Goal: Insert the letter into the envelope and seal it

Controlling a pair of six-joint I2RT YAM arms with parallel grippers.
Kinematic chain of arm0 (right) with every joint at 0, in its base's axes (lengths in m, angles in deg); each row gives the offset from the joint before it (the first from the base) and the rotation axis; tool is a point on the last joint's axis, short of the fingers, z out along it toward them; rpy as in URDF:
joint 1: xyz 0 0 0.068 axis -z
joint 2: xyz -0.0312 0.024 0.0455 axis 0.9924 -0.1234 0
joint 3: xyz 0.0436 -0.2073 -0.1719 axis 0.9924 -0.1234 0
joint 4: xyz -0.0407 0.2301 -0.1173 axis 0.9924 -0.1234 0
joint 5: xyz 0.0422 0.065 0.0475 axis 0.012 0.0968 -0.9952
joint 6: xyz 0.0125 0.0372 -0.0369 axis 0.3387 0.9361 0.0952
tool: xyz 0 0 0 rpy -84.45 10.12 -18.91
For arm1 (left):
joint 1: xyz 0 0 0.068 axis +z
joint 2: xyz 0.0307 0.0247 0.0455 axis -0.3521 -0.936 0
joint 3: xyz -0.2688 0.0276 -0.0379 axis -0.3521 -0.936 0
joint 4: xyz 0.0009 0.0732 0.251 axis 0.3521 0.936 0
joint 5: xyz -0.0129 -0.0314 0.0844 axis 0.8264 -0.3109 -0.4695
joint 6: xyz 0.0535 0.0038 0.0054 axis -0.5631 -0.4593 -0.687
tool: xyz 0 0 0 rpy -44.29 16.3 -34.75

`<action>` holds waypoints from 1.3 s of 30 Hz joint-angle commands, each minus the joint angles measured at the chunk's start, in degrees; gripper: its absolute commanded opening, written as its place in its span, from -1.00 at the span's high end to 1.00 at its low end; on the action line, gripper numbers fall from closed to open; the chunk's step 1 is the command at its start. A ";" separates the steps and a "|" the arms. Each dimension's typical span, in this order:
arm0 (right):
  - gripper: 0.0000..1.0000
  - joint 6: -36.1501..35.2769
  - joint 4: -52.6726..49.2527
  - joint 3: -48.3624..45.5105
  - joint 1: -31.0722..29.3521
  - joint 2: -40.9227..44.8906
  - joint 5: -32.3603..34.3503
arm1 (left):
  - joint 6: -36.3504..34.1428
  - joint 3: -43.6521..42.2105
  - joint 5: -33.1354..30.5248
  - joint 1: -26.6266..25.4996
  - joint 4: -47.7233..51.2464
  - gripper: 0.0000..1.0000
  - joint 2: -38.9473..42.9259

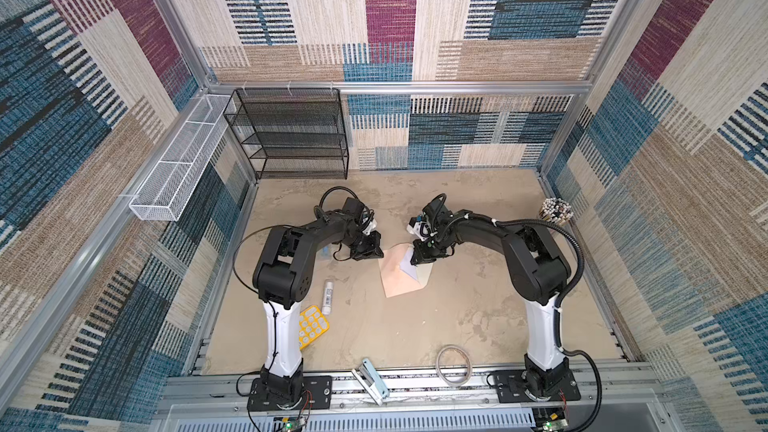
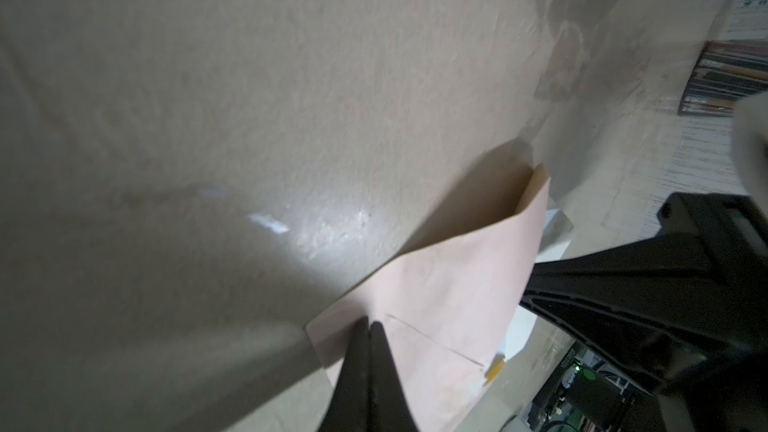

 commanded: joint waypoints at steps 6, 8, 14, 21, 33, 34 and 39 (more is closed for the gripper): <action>1.00 2.36 -1.15 -2.39 0.10 0.82 2.07 | -0.95 -2.27 -3.65 -0.05 3.48 0.38 7.05; 1.00 3.40 -0.33 -3.63 0.32 1.13 2.08 | 0.27 -3.96 -3.07 -0.01 2.86 0.22 10.04; 1.00 6.12 1.47 -5.95 0.80 2.09 1.38 | 5.85 -12.34 0.91 0.00 -0.74 0.14 16.16; 1.00 7.97 2.98 -7.11 1.07 2.75 0.21 | 11.04 -20.36 6.15 -0.05 -8.45 0.10 15.17; 1.00 12.37 6.90 -11.55 2.61 5.37 -0.39 | 14.34 -21.99 9.77 -0.03 -15.96 0.10 9.46; 1.00 12.74 7.17 -11.81 2.65 5.59 -0.34 | 14.27 -21.90 9.70 -0.09 -16.02 0.10 9.03; 1.00 13.66 8.17 -12.76 2.69 6.02 -0.39 | 14.73 -21.40 10.54 -0.01 -17.42 0.26 6.84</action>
